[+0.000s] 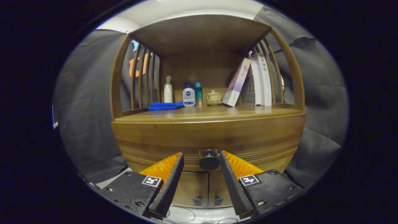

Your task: Pull open the drawer, take out the items inside it, and place them on the countertop above the cabinet.

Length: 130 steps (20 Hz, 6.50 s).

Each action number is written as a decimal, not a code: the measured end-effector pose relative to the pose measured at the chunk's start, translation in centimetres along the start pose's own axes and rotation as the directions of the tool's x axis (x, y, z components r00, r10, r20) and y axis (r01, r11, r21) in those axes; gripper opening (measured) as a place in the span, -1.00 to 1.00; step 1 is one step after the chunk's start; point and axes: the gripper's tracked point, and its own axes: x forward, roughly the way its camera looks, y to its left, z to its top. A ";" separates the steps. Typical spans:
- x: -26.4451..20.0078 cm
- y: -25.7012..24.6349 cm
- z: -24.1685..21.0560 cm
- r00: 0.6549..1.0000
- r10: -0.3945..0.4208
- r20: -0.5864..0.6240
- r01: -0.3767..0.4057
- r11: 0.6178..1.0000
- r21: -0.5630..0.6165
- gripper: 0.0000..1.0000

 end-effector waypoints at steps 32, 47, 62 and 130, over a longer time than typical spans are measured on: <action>-7.0 -1.3 -3.4 0.995 0.010 -0.102 -0.006 0.999 0.044 -0.31; -17.1 -0.9 -7.0 0.982 0.087 -0.167 -0.084 0.996 0.024 -0.32; -21.6 1.0 1.4 0.930 0.248 -0.271 -0.254 0.967 0.013 0.11; 3.1 -1.6 13.0 0.665 0.017 -0.746 -0.027 1.000 -0.001 -0.10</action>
